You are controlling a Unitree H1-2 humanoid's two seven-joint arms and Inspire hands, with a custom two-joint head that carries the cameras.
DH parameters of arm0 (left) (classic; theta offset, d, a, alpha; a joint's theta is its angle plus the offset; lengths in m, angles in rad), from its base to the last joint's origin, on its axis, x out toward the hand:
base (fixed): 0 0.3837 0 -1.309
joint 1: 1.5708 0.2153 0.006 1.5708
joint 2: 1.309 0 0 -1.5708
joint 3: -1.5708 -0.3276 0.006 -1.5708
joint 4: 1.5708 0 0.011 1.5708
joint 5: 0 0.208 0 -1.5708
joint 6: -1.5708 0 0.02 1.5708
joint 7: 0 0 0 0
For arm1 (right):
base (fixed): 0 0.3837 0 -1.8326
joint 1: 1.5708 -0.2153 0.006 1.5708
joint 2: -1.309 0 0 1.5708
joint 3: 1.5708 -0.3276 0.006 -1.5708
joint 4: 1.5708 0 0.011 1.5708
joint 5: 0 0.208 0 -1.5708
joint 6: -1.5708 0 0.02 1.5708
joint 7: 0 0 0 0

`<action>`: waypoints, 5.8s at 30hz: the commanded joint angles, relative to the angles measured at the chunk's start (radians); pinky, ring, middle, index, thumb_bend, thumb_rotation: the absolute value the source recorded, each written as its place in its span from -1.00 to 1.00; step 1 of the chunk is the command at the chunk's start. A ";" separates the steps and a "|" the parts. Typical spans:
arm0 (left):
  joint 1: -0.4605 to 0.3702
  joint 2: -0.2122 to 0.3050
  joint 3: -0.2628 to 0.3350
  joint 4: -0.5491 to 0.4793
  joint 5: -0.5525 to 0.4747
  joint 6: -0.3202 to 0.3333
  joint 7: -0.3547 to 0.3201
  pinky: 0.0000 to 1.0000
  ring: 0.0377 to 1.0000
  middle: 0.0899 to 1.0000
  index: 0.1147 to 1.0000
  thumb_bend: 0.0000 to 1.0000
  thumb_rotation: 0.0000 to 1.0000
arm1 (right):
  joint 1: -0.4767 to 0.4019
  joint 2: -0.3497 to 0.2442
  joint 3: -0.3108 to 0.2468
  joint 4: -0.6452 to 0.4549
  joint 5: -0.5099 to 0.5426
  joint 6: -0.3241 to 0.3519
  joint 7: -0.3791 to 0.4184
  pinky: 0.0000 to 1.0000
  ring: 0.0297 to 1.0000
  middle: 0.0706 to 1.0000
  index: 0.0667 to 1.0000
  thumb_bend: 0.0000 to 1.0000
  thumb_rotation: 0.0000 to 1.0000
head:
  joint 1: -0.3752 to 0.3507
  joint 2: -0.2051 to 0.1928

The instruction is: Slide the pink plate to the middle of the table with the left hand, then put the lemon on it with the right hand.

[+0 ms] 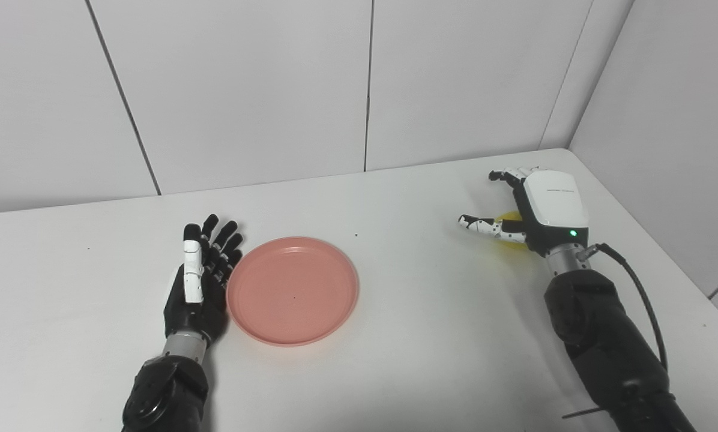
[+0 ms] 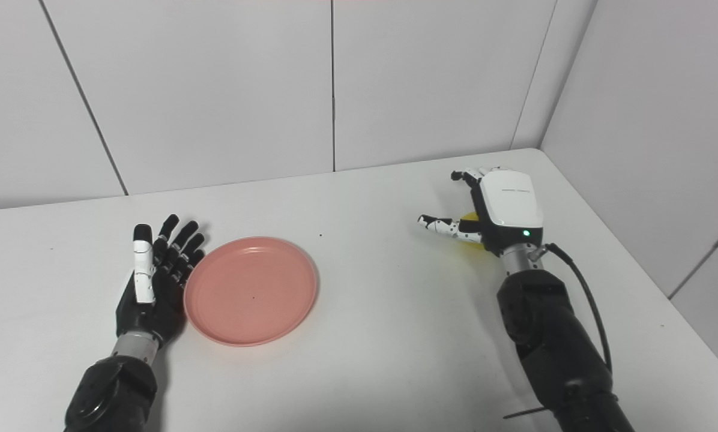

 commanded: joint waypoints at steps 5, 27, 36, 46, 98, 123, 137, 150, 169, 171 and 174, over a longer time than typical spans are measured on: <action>0.026 0.001 -0.014 0.018 0.013 0.077 0.017 0.94 0.84 0.81 0.92 0.72 0.76 | -0.049 -0.034 0.007 -0.006 0.005 0.029 -0.030 0.60 0.47 0.40 0.33 0.54 0.57 | 0.003 0.004; 0.027 0.010 -0.017 0.015 0.004 0.090 0.008 0.98 0.88 0.84 0.93 0.76 0.74 | -0.064 -0.051 0.036 0.064 0.056 0.111 0.025 0.54 0.43 0.39 0.33 0.57 0.53 | 0.007 0.017; 0.028 0.013 -0.020 -0.006 0.004 0.113 0.012 0.97 0.88 0.84 0.94 0.72 0.77 | -0.071 -0.067 0.053 0.101 0.058 0.132 0.032 0.64 0.42 0.36 0.32 0.57 0.57 | 0.008 0.028; 0.029 0.015 -0.018 -0.019 0.006 0.134 0.014 0.93 0.86 0.83 0.94 0.73 0.76 | -0.075 -0.073 0.069 0.112 0.090 0.163 0.089 0.22 0.33 0.37 0.30 0.61 0.54 | 0.010 0.039; 0.039 -0.007 -0.017 -0.042 -0.002 0.154 0.024 0.90 0.81 0.79 0.88 0.77 0.73 | -0.096 -0.097 0.126 0.101 0.249 0.156 0.096 -0.69 -0.64 -0.59 -0.59 0.40 -0.44 | 0.020 0.050; 0.050 -0.086 -0.055 -0.052 0.063 0.120 0.100 0.84 0.77 0.76 0.82 0.63 0.76 | -0.202 -0.066 0.149 -0.283 0.231 0.124 0.260 -0.72 -0.67 -0.61 -0.56 0.34 -0.39 | 0.227 0.054; 0.041 -0.123 -0.061 -0.012 0.092 0.067 0.118 0.83 0.76 0.73 0.83 0.63 0.73 | -0.258 0.004 0.193 -0.283 0.234 0.081 0.316 -0.72 -0.68 -0.62 -0.58 0.36 -0.39 | 0.310 0.044; 0.047 -0.123 -0.071 -0.003 0.094 0.049 0.120 0.94 0.80 0.76 0.84 0.61 0.72 | -0.294 0.091 0.295 -0.245 0.251 0.028 0.375 -0.65 -0.62 -0.57 -0.56 0.34 -0.44 | 0.311 0.044; 0.046 -0.116 -0.074 0.006 0.097 0.048 0.114 1.00 0.79 0.76 0.84 0.60 0.73 | -0.276 0.102 0.416 -0.225 0.265 -0.001 0.542 -0.61 -0.58 -0.53 -0.52 0.35 -0.45 | 0.309 0.041; 0.046 -0.115 -0.074 0.009 0.097 0.047 0.112 0.99 0.80 0.77 0.84 0.61 0.72 | -0.269 0.101 0.434 -0.225 0.249 -0.003 0.555 -0.61 -0.58 -0.53 -0.53 0.35 -0.43 | 0.305 0.041; 0.045 -0.116 -0.075 0.009 0.097 0.048 0.113 0.98 0.79 0.77 0.84 0.61 0.73 | -0.258 0.101 0.447 -0.221 0.246 -0.021 0.555 -0.61 -0.59 -0.55 -0.55 0.36 -0.53 | 0.309 0.041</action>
